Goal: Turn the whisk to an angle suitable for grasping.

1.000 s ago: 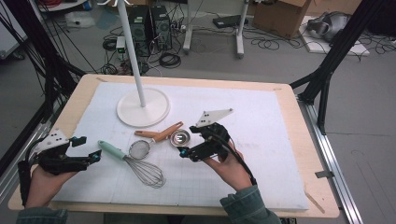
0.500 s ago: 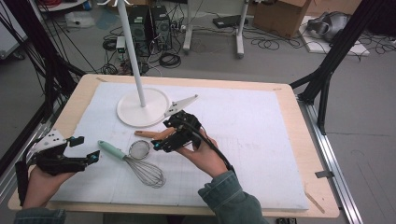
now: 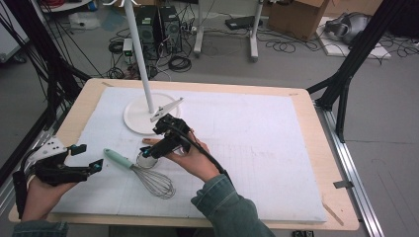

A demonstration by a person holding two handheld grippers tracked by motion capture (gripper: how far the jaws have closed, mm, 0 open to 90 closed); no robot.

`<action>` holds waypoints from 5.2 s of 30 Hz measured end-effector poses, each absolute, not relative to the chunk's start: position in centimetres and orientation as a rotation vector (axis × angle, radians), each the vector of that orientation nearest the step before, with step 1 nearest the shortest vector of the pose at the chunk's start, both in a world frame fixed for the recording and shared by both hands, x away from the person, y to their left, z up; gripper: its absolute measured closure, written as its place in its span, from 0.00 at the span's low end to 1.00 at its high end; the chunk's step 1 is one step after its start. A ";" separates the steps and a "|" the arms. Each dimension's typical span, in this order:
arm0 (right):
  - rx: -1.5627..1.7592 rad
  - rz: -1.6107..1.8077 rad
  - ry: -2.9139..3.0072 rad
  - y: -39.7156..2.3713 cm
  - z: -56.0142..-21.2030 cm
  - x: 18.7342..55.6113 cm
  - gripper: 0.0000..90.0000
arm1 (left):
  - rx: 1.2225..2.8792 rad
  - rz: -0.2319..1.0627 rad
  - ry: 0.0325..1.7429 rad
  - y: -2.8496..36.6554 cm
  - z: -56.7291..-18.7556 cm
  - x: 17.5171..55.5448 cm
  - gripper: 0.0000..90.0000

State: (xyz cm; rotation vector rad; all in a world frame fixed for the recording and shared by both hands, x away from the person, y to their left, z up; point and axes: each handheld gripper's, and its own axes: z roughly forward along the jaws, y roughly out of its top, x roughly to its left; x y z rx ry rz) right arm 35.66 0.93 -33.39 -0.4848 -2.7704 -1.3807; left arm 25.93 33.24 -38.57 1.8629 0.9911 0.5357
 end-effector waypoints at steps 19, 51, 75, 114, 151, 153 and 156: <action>-0.428 -1.270 -2.777 5.7 -35.7 37.2 0.20 | 1.847 0.535 0.996 33.9 -38.5 25.8 0.16; -0.384 -1.030 -2.796 10.8 -39.8 38.1 0.31 | 1.845 0.538 1.001 34.2 -38.6 25.8 0.15; -0.388 -0.780 -2.850 12.7 -41.7 37.6 0.57 | 1.840 0.547 1.002 34.4 -38.5 25.7 0.16; -0.776 -0.649 -2.807 13.4 -41.5 36.6 0.77 | 1.828 0.555 1.003 34.6 -38.3 25.6 0.16; -0.729 -0.844 -2.608 10.3 -38.7 37.9 0.77 | 1.817 0.560 0.995 34.7 -38.1 25.5 0.16; -0.729 -0.870 -2.596 9.9 -38.3 37.9 0.77 | 1.816 0.558 0.991 34.7 -38.1 25.4 0.16; -0.719 -0.926 -2.573 9.2 -37.8 37.9 0.77 | 1.817 0.556 0.987 34.6 -38.0 25.4 0.16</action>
